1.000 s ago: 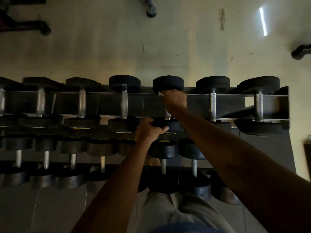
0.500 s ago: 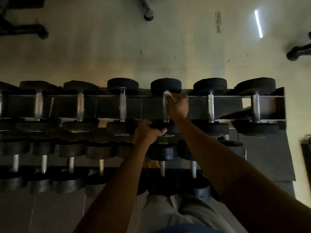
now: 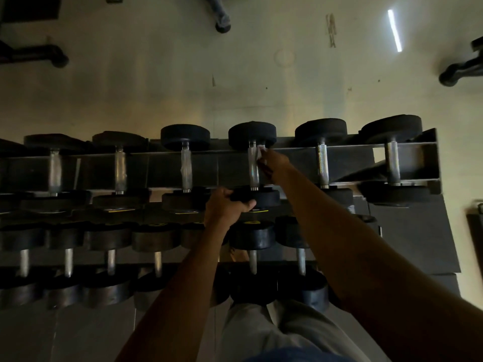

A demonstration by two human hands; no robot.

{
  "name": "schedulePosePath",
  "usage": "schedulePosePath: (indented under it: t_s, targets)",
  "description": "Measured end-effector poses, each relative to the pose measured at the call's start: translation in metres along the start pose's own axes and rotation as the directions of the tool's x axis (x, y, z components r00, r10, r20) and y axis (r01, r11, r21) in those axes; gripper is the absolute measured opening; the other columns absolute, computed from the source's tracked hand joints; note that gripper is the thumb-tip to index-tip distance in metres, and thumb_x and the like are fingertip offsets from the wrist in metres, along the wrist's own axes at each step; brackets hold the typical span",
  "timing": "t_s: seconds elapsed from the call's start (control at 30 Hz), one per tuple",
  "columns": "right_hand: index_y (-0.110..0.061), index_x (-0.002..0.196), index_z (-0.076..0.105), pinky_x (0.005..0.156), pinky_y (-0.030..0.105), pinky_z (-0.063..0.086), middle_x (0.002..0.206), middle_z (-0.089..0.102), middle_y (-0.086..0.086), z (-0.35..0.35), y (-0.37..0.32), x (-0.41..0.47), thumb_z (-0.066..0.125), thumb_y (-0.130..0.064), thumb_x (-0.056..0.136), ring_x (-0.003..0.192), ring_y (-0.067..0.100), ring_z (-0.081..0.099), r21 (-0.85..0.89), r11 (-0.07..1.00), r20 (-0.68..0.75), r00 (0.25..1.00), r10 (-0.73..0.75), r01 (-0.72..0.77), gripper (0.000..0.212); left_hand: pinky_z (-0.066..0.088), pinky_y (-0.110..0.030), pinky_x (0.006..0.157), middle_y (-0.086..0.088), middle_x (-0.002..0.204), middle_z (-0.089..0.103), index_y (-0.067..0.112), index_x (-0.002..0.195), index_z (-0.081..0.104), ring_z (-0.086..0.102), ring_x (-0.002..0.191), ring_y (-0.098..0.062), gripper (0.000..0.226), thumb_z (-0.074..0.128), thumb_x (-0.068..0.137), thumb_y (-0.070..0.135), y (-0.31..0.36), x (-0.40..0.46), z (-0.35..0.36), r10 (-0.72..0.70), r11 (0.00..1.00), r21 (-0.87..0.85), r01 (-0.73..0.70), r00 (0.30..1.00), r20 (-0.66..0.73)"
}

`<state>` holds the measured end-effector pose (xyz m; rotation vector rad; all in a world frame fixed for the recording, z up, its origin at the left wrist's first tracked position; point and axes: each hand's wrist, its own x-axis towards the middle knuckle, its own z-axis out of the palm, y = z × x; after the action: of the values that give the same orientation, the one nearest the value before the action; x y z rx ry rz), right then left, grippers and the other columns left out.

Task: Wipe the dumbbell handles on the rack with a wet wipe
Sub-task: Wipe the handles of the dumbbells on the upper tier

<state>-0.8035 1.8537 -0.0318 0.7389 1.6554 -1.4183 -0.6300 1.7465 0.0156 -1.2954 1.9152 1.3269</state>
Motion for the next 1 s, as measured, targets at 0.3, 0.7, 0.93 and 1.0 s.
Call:
schedulePosePath:
  t_s: [0.3,0.7,0.93,1.0]
  targets:
    - [-0.014,0.102,0.067,0.07,0.023,0.048,0.102,0.069,0.011,-0.034,0.016,-0.014,0.062,-0.029,0.101,0.081,0.014,0.062,-0.3,0.944,0.161,0.983,-0.092,0.137,0.016,0.061,-0.051,0.09,0.002,0.121,0.061,0.025,0.13,0.06,0.062,0.111,-0.025,0.074,0.1,0.069,0.041,0.002,-0.003,-0.005,-0.017,0.999,-0.049,0.017,1.0,0.016]
    - [-0.005,0.129,0.064,0.072,0.018,0.041,0.11,0.063,0.007,-0.05,0.023,-0.031,0.052,-0.025,0.107,0.095,0.016,0.057,-0.834,0.377,0.375,0.915,-0.149,0.403,0.032,0.058,-0.058,0.095,-0.003,0.138,0.061,0.025,0.139,0.056,0.06,0.125,-0.032,0.078,0.097,0.074,0.039,0.007,-0.013,-0.005,-0.013,1.0,-0.027,0.014,1.0,0.027]
    - [-0.005,0.126,0.063,0.083,0.024,0.041,0.115,0.063,0.009,-0.05,-0.003,-0.042,0.061,-0.025,0.103,0.104,0.023,0.06,-0.847,0.217,0.447,0.872,-0.202,0.485,0.031,0.06,-0.056,0.094,-0.001,0.125,0.063,0.024,0.129,0.059,0.062,0.116,-0.028,0.068,0.096,0.075,0.042,0.005,-0.012,-0.005,0.017,1.0,-0.024,-0.017,1.0,0.013]
    - [-0.007,0.122,0.067,0.08,0.024,0.048,0.103,0.066,0.005,-0.043,-0.013,-0.041,0.062,-0.033,0.102,0.107,0.026,0.065,-0.818,0.246,0.452,0.846,-0.284,0.52,0.033,0.059,-0.056,0.095,-0.003,0.13,0.063,0.024,0.133,0.059,0.062,0.119,-0.03,0.071,0.097,0.074,0.041,0.004,-0.012,-0.004,0.015,0.999,-0.034,-0.015,1.0,0.004]
